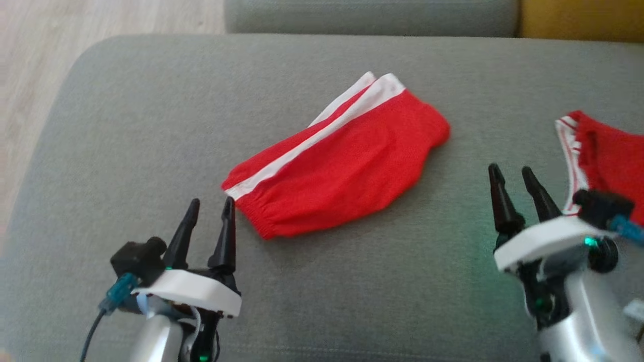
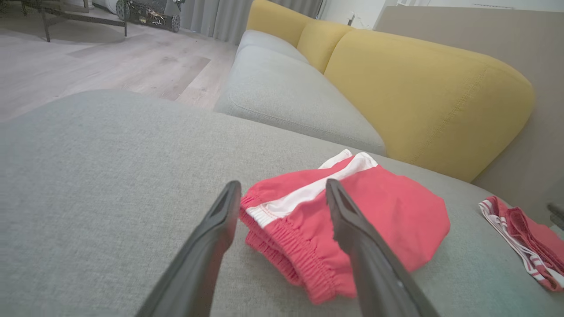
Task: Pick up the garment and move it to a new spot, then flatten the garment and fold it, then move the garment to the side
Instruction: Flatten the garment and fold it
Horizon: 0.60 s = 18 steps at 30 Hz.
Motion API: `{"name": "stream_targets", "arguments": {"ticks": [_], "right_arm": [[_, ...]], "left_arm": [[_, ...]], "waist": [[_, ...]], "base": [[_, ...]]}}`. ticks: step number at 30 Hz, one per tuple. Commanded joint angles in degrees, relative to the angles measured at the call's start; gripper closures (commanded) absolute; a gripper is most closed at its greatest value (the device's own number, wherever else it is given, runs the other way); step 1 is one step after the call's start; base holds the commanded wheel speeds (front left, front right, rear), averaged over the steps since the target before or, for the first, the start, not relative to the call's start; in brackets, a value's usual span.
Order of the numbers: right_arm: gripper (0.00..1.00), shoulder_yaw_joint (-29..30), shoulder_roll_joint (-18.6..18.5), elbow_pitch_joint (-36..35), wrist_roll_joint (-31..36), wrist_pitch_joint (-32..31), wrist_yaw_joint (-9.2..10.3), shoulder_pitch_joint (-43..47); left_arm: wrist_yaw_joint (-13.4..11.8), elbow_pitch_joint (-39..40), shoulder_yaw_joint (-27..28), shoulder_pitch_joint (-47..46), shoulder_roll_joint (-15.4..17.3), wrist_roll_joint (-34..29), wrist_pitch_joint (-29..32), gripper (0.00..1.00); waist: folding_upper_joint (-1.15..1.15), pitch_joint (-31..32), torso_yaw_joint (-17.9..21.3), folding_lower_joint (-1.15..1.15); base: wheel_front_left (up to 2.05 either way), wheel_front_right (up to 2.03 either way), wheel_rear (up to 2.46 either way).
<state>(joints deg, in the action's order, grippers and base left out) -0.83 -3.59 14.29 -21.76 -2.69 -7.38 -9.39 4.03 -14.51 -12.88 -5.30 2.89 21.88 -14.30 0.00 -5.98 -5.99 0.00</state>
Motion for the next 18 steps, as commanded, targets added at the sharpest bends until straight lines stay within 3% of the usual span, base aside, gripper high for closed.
{"name": "stream_targets", "arguments": {"ticks": [1, 11, 15, 18], "right_arm": [[0.0, -0.45, 0.56, -0.23, -2.96, -2.25, -0.11, -3.76], [0.0, 5.3, 0.69, 16.25, -15.93, -12.42, -0.11, -17.5], [0.0, 7.3, 0.7, 23.57, -16.32, -12.75, -0.11, -22.55], [0.0, 9.46, 0.7, 29.5, -13.01, -12.26, -0.11, -25.67]], "left_arm": [[0.05, 1.76, 0.88, -2.66, -0.01, 0.52, -0.7, 0.0], [-0.22, 1.68, -2.72, -5.31, -0.01, 2.33, -0.7, 0.0], [-0.43, 1.71, -4.01, -5.82, -0.01, 2.96, -0.7, 0.0], [-0.69, 1.84, -4.43, -6.07, -0.01, 3.37, -0.7, 0.0]], "waist": [[0.0, -1.9, -2.36, 0.0], [0.0, -6.14, -9.97, 0.0], [0.0, -7.03, -12.35, 0.0], [0.0, -7.52, -13.58, 0.0]], "base": [[0.0, 0.0, 0.0], [0.0, 0.0, 0.0], [0.0, 0.0, 0.0], [0.0, 0.0, 0.0]]}}
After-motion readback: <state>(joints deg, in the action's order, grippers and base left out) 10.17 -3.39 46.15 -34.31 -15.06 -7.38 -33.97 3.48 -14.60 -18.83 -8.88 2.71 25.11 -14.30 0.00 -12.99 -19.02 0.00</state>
